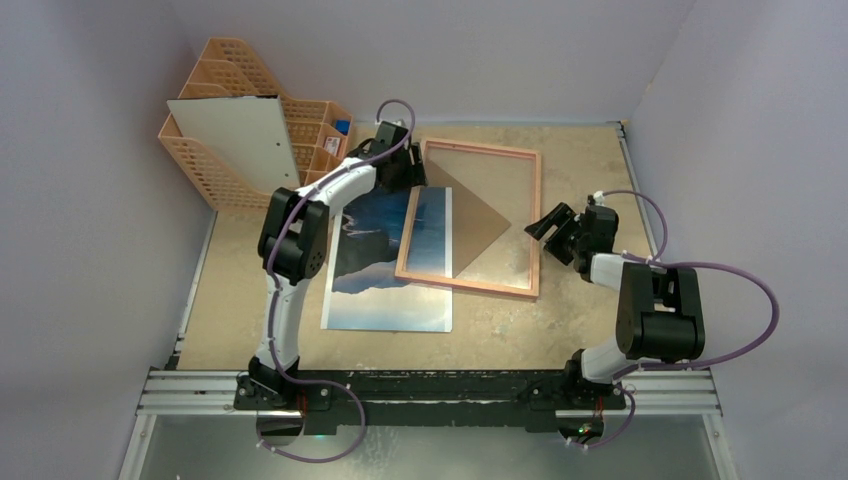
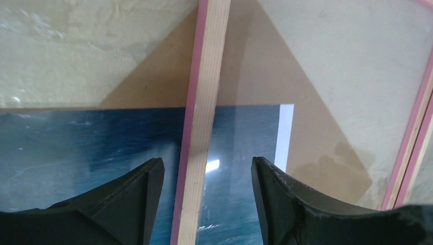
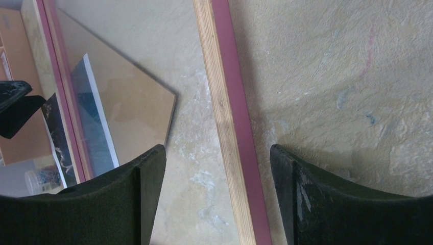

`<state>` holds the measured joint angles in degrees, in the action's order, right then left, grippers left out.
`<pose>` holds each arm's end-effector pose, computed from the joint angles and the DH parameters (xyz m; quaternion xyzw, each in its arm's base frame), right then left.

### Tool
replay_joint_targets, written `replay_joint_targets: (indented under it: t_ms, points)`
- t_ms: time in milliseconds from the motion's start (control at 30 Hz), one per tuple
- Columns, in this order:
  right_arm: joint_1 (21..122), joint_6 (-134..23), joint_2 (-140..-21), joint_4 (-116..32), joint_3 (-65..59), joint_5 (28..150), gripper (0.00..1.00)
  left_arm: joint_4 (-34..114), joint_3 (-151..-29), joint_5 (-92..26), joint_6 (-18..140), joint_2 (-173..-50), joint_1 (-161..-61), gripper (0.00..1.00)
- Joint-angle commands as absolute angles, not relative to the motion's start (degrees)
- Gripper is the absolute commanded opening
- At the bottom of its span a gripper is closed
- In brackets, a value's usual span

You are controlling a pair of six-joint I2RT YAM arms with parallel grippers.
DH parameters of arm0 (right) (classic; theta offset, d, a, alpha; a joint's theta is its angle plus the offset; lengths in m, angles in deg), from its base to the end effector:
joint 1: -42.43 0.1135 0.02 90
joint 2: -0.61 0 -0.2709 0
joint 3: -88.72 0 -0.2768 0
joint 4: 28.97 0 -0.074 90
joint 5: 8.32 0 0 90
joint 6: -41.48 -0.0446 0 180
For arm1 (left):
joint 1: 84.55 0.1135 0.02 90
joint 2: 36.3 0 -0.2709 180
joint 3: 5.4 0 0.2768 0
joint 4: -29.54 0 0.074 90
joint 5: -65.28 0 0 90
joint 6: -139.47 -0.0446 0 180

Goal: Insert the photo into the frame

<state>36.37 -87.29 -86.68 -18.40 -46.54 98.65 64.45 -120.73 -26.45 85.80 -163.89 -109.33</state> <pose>0.3097 -0.0198 0.1351 0.2637 0.8269 0.2589 0.4239 0.4864 -0.2260 0.1824 -0.0882 0.9267 -0.1977 0.3072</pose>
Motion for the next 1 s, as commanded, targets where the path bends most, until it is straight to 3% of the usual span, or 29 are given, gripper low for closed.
replay_joint_targets:
  t_ms: [0, 233, 400, 600, 767, 967]
  points:
    - [36.6, -85.5, -87.4, -24.4, -46.6, 98.3, 0.78, 64.2, -118.3, -31.2, 86.0, -162.5, -109.0, 0.65]
    - [36.5, -85.5, -86.9, -26.8, -44.5, 97.6, 0.78, 56.5, -110.9, -43.6, 87.7, -160.1, -109.0, 0.63]
    - [36.5, -86.7, -84.0, -31.4, -41.1, 87.8, 0.78, 49.6, -106.9, -53.3, 87.7, -158.3, -109.0, 0.64]
    - [36.6, -88.1, -76.2, -36.5, -37.1, 76.1, 0.78, 58.5, -107.5, -40.3, 86.0, -155.6, -109.0, 0.67]
    - [38.3, -84.4, -72.0, -34.6, -35.9, 86.4, 0.74, 63.2, -103.4, -30.0, 85.2, -146.6, -109.0, 0.7]
    - [48.7, -85.2, -70.9, -33.1, -36.4, 98.6, 0.73, 68.2, -91.7, -17.8, 87.0, -131.7, -109.0, 0.72]
